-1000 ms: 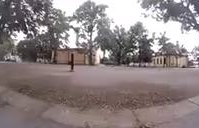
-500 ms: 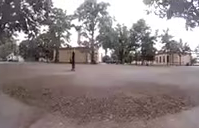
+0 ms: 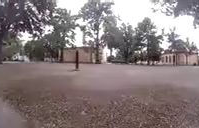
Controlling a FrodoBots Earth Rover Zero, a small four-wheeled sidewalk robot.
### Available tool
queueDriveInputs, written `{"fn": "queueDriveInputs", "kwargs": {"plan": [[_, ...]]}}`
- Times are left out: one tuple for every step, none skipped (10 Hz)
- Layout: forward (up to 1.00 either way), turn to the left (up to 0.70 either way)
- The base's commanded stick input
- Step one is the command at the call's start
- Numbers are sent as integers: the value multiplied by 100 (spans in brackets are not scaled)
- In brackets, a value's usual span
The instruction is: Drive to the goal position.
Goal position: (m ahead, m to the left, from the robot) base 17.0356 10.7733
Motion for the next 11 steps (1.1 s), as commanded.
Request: {"fn": "queueDriveInputs", "kwargs": {"plan": [[60,15],[60,15],[60,15],[60,15],[60,15],[60,15],[60,15],[60,15],[60,15],[60,15],[60,15]]}}
